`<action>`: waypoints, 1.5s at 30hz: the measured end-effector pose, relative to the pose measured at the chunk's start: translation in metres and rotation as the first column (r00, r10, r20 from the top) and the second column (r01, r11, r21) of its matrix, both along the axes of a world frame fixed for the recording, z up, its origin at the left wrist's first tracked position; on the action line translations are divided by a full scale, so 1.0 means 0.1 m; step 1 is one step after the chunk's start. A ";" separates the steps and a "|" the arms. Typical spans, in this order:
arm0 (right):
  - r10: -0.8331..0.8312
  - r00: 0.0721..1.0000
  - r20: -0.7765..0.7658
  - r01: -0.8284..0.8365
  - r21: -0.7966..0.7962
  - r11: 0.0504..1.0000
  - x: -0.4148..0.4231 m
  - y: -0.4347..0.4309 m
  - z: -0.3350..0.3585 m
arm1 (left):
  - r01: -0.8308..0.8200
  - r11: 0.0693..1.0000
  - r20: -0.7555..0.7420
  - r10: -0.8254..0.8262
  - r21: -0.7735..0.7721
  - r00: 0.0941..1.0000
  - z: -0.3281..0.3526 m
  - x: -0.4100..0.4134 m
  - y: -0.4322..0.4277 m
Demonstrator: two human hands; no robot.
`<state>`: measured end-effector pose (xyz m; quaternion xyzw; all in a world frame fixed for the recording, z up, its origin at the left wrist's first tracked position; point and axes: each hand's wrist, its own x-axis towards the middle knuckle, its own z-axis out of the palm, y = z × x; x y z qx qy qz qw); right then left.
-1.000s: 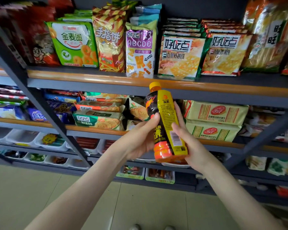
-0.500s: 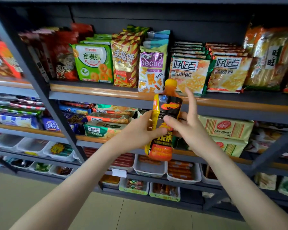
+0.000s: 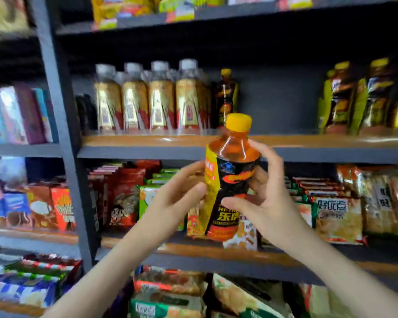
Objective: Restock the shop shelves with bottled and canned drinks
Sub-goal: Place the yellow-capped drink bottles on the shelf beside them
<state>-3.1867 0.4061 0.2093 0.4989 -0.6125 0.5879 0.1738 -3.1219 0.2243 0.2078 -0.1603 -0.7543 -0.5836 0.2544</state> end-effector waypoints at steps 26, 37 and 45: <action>-0.428 0.900 -0.078 0.427 0.350 0.834 -1.81 -0.58 1.72 | -0.808 0.312 -0.737 0.338 -0.500 0.586 1.03 -1.55 -0.67; -0.485 0.840 -0.242 0.536 0.508 0.675 -2.00 -0.75 1.69 | -0.810 0.278 -0.728 0.356 -0.517 0.587 1.02 -1.52 -0.68; -0.718 0.613 -0.331 0.780 0.400 0.482 -1.86 0.26 1.65 | -0.872 0.323 -0.788 0.388 -0.369 0.477 1.02 -1.46 -0.01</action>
